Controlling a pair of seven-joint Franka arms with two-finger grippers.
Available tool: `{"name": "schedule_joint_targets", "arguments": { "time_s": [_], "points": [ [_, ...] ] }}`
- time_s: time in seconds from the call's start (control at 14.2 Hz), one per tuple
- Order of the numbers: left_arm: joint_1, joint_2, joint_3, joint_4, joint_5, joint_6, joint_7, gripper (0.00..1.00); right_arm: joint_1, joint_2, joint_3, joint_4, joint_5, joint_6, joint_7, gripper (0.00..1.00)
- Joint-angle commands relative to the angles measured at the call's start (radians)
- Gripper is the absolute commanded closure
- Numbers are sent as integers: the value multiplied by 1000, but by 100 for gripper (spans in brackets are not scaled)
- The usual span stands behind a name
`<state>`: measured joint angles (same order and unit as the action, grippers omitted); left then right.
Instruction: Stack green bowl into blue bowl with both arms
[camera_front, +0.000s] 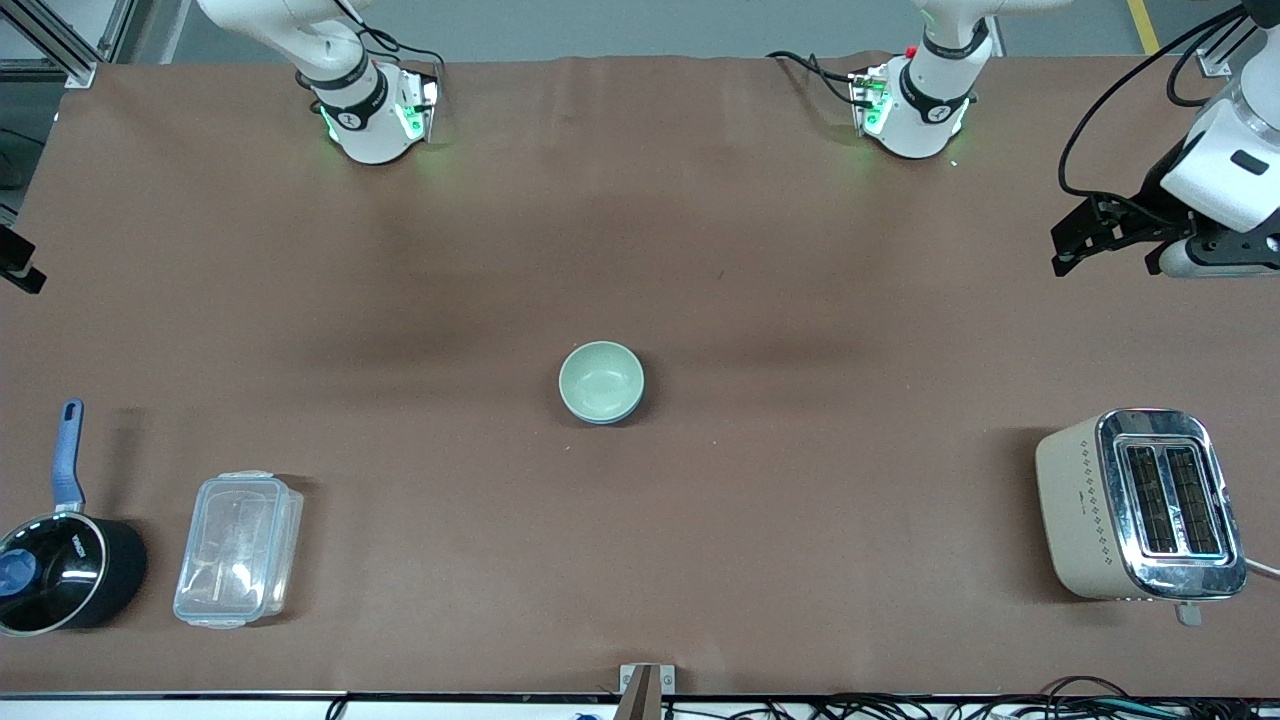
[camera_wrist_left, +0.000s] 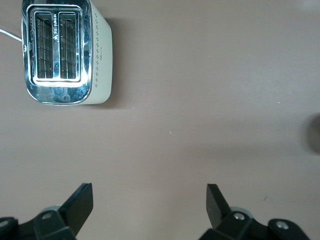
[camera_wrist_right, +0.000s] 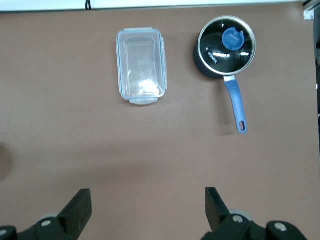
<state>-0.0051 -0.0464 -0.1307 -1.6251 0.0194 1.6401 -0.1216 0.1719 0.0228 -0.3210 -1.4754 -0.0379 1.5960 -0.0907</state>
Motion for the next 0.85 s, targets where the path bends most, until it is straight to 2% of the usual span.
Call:
{"name": "schedule_joint_targets", "arguments": {
  "time_s": [0.0,0.21,0.78],
  "points": [
    [2,10,-4,24,13,-14,14,0,-162,20,167,40,18,-54,-14,0],
    [0,10,-4,24,13,-14,14,0,-235,14,236,15,18,-120,-66,0],
    [2,3,-4,27,7,-37,14,0,-270,13,230,27,70,-113,-76,0]
  ]
}}
